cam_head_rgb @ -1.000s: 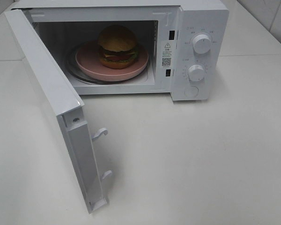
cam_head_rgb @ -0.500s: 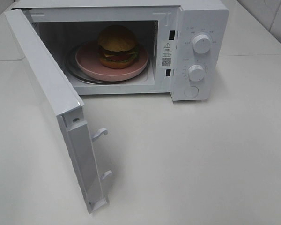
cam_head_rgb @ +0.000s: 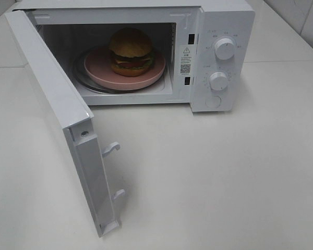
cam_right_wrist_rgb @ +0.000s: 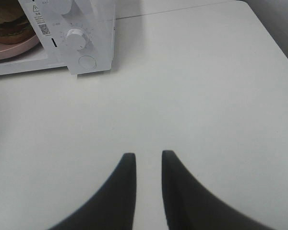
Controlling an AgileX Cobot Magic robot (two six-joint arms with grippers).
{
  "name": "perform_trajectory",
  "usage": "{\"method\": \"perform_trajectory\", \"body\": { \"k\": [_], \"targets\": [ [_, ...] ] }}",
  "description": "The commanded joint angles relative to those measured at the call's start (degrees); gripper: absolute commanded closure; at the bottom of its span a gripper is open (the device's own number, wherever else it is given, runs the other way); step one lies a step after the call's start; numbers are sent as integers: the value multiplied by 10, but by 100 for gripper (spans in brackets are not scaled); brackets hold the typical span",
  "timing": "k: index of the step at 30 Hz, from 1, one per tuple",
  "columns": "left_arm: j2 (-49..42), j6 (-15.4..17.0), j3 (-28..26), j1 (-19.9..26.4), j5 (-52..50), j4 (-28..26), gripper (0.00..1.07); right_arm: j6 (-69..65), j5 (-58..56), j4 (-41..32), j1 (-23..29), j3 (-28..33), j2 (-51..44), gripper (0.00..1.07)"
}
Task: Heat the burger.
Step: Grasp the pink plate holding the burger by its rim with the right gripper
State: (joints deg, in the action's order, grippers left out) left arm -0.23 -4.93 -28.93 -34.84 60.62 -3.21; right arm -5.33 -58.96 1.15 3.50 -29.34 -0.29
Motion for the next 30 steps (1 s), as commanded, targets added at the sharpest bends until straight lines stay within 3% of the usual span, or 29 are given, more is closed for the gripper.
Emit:
{"method": "perform_trajectory", "body": {
  "k": [1, 30],
  "targets": [
    [-13, -1, 1, 2, -9, -1, 106, 5, 17, 2, -1, 5, -14, 87],
    [-13, 0, 1, 2, -10, -1, 106, 5, 29, 0, -1, -5, 1, 85]
  ]
}}
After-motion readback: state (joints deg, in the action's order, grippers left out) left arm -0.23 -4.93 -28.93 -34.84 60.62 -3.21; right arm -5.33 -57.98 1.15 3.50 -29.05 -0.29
